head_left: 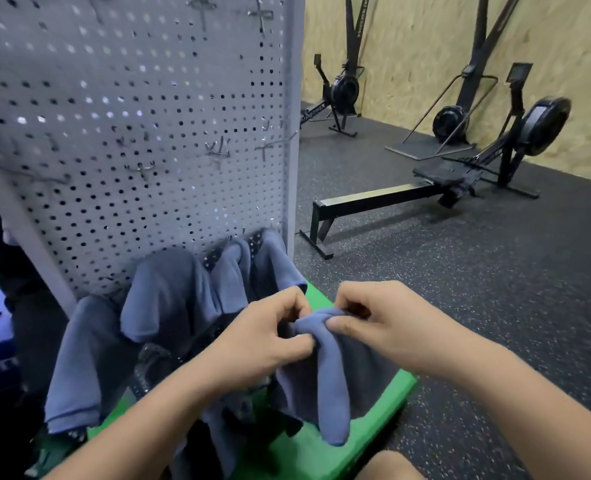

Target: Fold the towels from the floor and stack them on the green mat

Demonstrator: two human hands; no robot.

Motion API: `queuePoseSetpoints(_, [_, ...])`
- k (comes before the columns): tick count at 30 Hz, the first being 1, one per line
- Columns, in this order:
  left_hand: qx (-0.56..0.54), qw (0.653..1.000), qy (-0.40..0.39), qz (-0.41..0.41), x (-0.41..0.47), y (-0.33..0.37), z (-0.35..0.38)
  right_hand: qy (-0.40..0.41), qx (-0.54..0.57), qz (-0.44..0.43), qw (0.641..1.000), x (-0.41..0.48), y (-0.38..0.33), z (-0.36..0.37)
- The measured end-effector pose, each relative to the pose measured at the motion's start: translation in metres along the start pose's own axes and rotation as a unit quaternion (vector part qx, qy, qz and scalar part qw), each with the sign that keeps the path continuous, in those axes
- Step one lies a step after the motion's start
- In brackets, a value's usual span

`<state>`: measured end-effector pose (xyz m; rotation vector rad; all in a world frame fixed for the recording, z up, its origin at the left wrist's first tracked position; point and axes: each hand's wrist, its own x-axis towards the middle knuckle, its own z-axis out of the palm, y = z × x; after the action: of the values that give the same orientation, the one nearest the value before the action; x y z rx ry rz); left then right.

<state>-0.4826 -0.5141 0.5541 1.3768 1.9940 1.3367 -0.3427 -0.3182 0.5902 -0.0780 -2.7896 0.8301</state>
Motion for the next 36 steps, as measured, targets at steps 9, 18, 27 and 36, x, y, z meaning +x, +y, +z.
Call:
queuePoseSetpoints(9, [0.090, 0.983, 0.153, 0.055, 0.066, 0.056, -0.074, 0.069, -0.016, 0.019, 0.997, 0.080, -0.017, -0.060])
queuePoseSetpoints(18, [0.286, 0.903, 0.287, 0.145, 0.149, 0.110, -0.117, 0.211, -0.034, 0.010, 0.977, 0.192, -0.018, -0.129])
queuePoseSetpoints(27, [0.452, 0.861, 0.231, -0.017, 0.199, 0.106, -0.154, 0.176, 0.030, 0.086, 0.980, 0.245, -0.006, -0.107])
queuePoseSetpoints(36, [0.464, 0.860, 0.209, 0.019, 0.187, 0.125, -0.159, 0.240, 0.166, 0.114, 0.950, 0.221, -0.001, -0.088])
